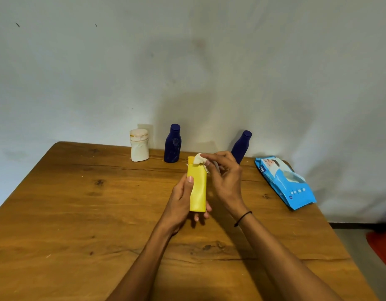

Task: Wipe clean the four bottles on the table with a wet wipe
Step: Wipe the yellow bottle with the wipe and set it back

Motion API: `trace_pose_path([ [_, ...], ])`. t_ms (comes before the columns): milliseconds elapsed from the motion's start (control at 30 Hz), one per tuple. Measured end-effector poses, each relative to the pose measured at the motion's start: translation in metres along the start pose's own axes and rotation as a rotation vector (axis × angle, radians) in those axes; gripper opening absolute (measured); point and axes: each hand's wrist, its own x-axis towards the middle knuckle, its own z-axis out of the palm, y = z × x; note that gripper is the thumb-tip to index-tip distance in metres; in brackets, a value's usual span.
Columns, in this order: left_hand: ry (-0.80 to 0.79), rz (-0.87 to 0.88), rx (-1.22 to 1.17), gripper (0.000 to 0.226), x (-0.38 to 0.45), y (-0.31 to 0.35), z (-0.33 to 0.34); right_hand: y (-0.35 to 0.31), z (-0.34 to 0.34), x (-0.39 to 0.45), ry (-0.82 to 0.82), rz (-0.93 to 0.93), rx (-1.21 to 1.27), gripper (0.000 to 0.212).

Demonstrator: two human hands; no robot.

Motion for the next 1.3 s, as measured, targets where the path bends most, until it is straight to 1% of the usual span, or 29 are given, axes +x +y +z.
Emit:
trace_pose_path([
  [67,-0.004,0.004,0.025,0.037,0.001,0.0,-0.001,0.002,0.008,-0.004,0.083,0.061,0.058,0.019],
  [167,-0.016,0.018,0.072,0.035,0.0,-0.001,0.001,0.004,0.016,-0.013,0.235,0.214,0.107,0.02],
  [200,-0.014,0.004,0.071,0.036,-0.001,-0.001,0.003,0.004,0.017,-0.017,0.262,0.235,0.1,0.022],
  [233,-0.002,-0.02,0.058,0.038,-0.001,-0.001,0.004,0.003,0.017,-0.021,0.265,0.215,0.077,0.023],
  [300,0.036,-0.067,0.017,0.046,-0.003,-0.002,0.005,0.002,0.015,-0.03,0.182,0.101,0.007,0.026],
  [400,0.069,-0.105,-0.066,0.069,-0.004,-0.003,0.002,0.001,0.009,-0.042,-0.019,-0.051,-0.09,0.027],
  [467,0.083,-0.113,-0.15,0.077,-0.005,-0.003,0.001,0.0,0.003,-0.048,-0.128,-0.16,-0.175,0.03],
  [533,0.099,-0.132,-0.231,0.08,-0.005,-0.001,0.0,0.002,-0.004,-0.054,-0.238,-0.252,-0.224,0.033],
  [600,0.105,-0.166,-0.285,0.079,-0.004,0.0,-0.001,0.002,-0.015,-0.057,-0.345,-0.265,-0.216,0.03],
  [667,0.085,-0.225,-0.325,0.08,-0.003,0.001,-0.001,0.001,-0.024,-0.055,-0.414,-0.242,-0.208,0.026],
  [700,0.066,-0.257,-0.345,0.081,-0.004,0.001,-0.002,0.002,-0.026,-0.053,-0.42,-0.237,-0.22,0.025],
  [767,0.023,-0.287,-0.377,0.076,-0.003,0.0,-0.003,0.003,-0.026,-0.044,-0.382,-0.237,-0.262,0.022],
  [900,-0.041,-0.282,-0.374,0.069,-0.004,0.002,-0.001,0.002,-0.014,-0.021,-0.223,-0.199,-0.313,0.012],
  [967,-0.043,-0.29,-0.376,0.069,-0.004,0.003,-0.001,-0.004,-0.005,-0.01,-0.162,-0.182,-0.32,0.011],
  [1033,-0.042,-0.292,-0.392,0.068,-0.004,0.003,-0.002,-0.01,0.002,-0.003,-0.152,-0.197,-0.329,0.014],
  [1100,-0.023,-0.281,-0.434,0.066,-0.004,0.002,-0.002,-0.014,0.005,-0.002,-0.224,-0.234,-0.325,0.023],
  [1200,0.055,-0.245,-0.491,0.067,-0.003,0.0,0.0,-0.015,0.003,-0.011,-0.4,-0.324,-0.355,0.032],
  [1233,0.078,-0.237,-0.505,0.073,-0.002,-0.003,-0.001,-0.014,0.002,-0.016,-0.447,-0.342,-0.369,0.034],
  [1300,0.118,-0.233,-0.526,0.095,0.0,-0.008,-0.003,-0.012,-0.001,-0.028,-0.516,-0.344,-0.361,0.034],
])
